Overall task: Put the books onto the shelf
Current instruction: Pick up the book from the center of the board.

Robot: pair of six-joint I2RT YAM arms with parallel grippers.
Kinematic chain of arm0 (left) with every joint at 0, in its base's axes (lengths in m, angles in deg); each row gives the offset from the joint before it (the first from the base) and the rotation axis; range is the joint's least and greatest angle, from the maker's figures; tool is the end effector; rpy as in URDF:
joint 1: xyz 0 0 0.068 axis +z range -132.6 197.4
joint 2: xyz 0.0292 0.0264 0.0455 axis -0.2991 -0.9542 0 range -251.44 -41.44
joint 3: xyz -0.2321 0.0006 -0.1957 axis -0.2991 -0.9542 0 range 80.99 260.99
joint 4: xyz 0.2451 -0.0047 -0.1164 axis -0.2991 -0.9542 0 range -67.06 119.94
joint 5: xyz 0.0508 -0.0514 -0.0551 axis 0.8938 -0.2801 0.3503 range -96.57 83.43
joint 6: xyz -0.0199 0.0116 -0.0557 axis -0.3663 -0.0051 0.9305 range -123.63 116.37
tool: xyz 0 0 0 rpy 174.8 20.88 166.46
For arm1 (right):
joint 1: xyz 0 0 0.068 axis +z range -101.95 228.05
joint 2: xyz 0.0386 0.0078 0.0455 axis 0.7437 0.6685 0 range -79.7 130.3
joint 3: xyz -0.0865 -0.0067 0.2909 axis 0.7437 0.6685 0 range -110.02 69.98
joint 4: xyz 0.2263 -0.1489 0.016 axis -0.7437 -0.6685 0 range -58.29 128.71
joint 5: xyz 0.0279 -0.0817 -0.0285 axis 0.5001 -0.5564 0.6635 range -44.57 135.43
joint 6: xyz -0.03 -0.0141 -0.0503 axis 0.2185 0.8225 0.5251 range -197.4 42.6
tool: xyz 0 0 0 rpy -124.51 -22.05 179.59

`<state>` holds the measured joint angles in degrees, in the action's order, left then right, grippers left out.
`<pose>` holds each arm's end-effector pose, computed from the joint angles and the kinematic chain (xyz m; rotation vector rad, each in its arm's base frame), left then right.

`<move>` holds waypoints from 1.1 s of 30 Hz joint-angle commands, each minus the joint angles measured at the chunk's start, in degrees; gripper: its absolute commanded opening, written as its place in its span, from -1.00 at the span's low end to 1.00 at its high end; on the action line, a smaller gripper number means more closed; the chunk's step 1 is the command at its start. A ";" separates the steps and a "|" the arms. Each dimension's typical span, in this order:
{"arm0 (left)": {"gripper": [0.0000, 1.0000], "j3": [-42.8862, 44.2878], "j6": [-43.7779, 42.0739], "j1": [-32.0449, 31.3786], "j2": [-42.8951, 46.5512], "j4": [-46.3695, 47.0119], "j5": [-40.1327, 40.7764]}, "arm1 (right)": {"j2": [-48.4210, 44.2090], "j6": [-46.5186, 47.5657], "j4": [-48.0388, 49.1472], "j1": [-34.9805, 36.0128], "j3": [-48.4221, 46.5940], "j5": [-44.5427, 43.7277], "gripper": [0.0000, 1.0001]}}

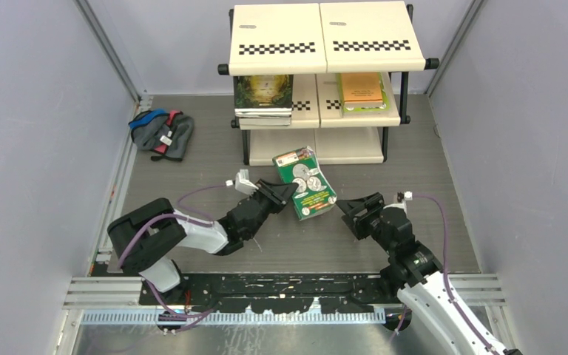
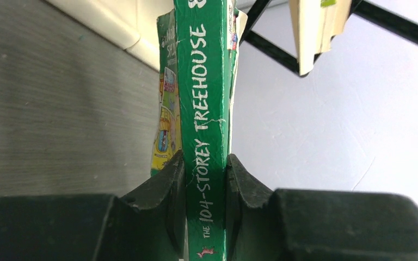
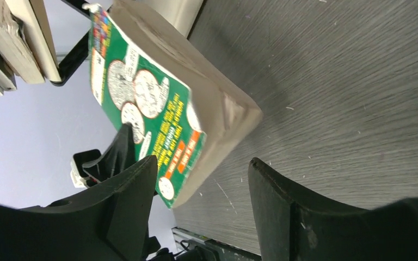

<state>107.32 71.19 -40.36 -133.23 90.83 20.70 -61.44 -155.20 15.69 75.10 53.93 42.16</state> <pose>0.1791 -0.2455 0.1924 -0.6607 1.7076 -1.3361 0.0939 0.0451 0.2057 0.9748 1.9629 1.0635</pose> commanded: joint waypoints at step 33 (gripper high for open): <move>-1.00 9.65 4.37 -2.34 -0.76 3.36 7.38 | -8.22 -12.46 7.80 2.83 2.83 1.46 0.68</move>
<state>114.51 74.67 -42.48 -134.10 88.71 25.73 -66.70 -166.72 24.71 77.48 57.80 44.21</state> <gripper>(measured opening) 0.249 0.841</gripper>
